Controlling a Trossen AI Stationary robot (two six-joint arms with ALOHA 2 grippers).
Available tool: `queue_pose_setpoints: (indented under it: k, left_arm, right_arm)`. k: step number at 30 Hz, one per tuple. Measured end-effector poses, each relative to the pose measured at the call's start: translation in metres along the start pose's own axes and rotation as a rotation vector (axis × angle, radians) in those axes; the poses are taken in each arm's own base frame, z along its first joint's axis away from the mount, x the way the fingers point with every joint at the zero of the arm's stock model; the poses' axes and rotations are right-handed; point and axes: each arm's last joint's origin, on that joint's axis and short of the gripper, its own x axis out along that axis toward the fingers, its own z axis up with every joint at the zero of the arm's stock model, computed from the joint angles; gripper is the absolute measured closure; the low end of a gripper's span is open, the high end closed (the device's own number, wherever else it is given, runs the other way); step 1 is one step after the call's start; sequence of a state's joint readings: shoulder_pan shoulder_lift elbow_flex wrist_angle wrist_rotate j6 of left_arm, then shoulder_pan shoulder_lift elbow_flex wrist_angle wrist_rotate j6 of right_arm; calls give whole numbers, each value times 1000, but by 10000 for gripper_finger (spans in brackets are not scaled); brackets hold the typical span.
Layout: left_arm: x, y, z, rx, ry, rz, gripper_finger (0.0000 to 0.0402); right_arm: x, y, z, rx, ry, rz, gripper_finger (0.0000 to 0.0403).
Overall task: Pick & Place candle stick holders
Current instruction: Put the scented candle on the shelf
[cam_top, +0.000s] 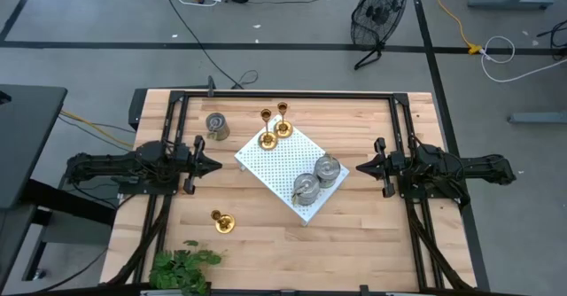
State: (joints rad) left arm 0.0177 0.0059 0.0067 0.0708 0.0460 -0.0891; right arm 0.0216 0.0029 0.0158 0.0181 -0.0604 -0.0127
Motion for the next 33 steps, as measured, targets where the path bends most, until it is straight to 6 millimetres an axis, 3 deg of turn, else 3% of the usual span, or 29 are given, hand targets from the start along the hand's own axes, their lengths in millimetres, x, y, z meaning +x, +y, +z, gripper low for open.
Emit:
queue_pose_setpoints:
  k: [19, 33]
  left_arm:
    - [0, 0, 0, -30, -1, 0, 376]
    - [-1, -1, 11, -24, -104, -26, 376]
  right_arm:
    - [0, 0, 0, -1, 0, 0, 387]
    - [0, 0, 0, 1, 0, 0, 387]
